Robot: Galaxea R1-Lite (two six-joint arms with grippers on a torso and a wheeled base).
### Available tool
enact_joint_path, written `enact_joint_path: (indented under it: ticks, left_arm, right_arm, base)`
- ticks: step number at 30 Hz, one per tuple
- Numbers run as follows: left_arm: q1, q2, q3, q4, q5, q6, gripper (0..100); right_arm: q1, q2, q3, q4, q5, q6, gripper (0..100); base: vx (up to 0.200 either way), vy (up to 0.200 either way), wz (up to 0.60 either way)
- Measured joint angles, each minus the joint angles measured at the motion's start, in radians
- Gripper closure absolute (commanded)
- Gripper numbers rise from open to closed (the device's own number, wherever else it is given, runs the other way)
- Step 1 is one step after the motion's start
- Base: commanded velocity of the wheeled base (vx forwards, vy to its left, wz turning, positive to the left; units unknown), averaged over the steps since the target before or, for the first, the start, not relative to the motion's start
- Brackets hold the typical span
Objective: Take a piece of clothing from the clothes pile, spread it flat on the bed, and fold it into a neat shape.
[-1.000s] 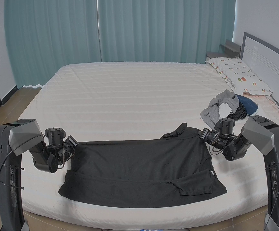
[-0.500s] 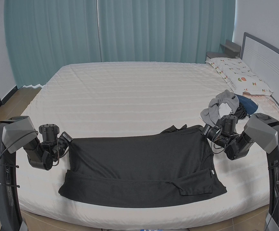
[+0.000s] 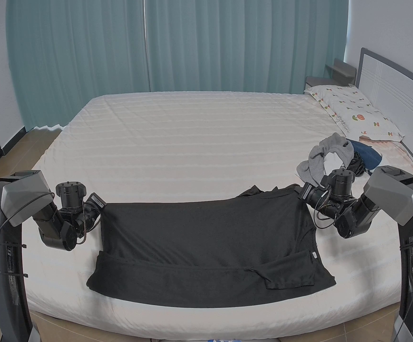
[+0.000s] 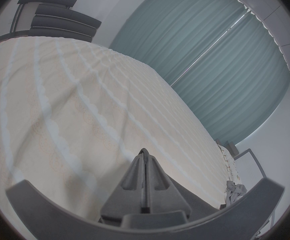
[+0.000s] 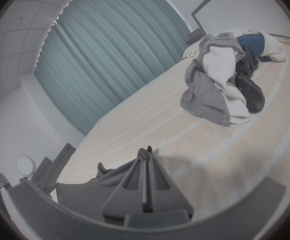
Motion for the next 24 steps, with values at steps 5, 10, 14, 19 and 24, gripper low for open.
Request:
enact_joint_path:
  ticks: [5,10,14,19,24]
  left_arm:
    - [0.001,-0.003,0.0,0.0,0.0,-0.001,100]
    - [0.008,-0.01,0.0,0.0,-0.002,-0.001,100]
    - [0.01,-0.013,0.002,0.0,-0.001,-0.001,100]
    - [0.011,-0.017,0.006,0.0,-0.001,-0.001,100]
    - [0.011,-0.02,0.016,-0.001,-0.002,0.0,100]
  right_arm:
    - [-0.004,-0.011,0.0,-0.009,0.001,0.003,100]
    - [-0.002,-0.022,0.023,-0.028,0.003,0.001,100]
    - [0.001,-0.025,0.036,-0.04,0.008,0.002,100]
    - [-0.001,-0.039,0.055,-0.071,0.016,0.011,100]
    - [-0.003,-0.041,0.072,-0.076,0.016,0.013,100]
  base:
    - [0.0,0.0,0.0]
    - [0.0,0.0,0.0]
    - [0.0,0.0,0.0]
    - [0.0,0.0,0.0]
    - [0.0,0.0,0.0]
